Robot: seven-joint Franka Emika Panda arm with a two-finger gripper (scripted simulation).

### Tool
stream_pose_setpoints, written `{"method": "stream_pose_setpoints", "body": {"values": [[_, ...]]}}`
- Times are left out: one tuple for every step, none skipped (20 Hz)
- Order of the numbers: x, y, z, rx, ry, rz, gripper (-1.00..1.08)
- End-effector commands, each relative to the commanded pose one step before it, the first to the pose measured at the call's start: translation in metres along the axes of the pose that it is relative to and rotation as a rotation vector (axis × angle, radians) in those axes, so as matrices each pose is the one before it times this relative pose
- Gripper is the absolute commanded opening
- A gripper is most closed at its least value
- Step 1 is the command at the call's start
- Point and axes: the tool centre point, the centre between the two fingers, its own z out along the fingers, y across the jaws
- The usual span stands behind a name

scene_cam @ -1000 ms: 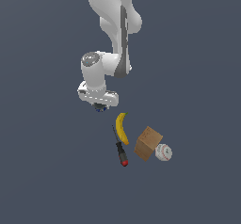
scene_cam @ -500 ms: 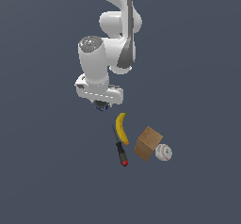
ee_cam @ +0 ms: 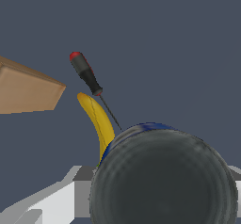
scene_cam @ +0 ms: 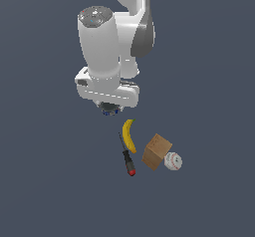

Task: Pick up a designated object from a clutter of objects.

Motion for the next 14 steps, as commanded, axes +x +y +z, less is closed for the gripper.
{"method": "stream_pose_setpoints", "body": {"values": [[0.01124,-0.00872,-0.02087,0.00024,-0.00012,0.00019,-1.00],[0.00434,-0.00325,-0.00754,0.00044,-0.00002,-0.00022,-1.00],[0.00427,-0.00316,-0.00730,0.00000,0.00000,0.00000,-1.00],[0.00417,-0.00309,-0.00713,0.00043,-0.00002,-0.00022,-1.00],[0.00411,-0.00300,-0.00691,0.00000,0.00000,0.00000,-1.00],[0.00401,-0.00293,-0.00677,0.00061,-0.00002,-0.00032,-1.00],[0.00396,-0.00285,-0.00655,0.00000,0.00000,0.00000,-1.00],[0.00389,-0.00278,-0.00638,0.00000,0.00000,0.00000,-1.00],[0.00373,-0.00264,-0.00606,0.00000,0.00000,0.00000,-1.00],[0.00347,-0.00245,-0.00567,0.00061,-0.00002,-0.00032,-1.00],[0.00325,-0.00227,-0.00520,0.00000,0.00000,0.00000,-1.00],[0.00303,-0.00210,-0.00480,0.00000,0.00000,0.00000,-1.00],[0.00282,-0.00193,-0.00441,0.00000,0.00000,0.00000,-1.00],[0.00259,-0.00176,-0.00411,0.00061,-0.00001,-0.00032,-1.00]]}}
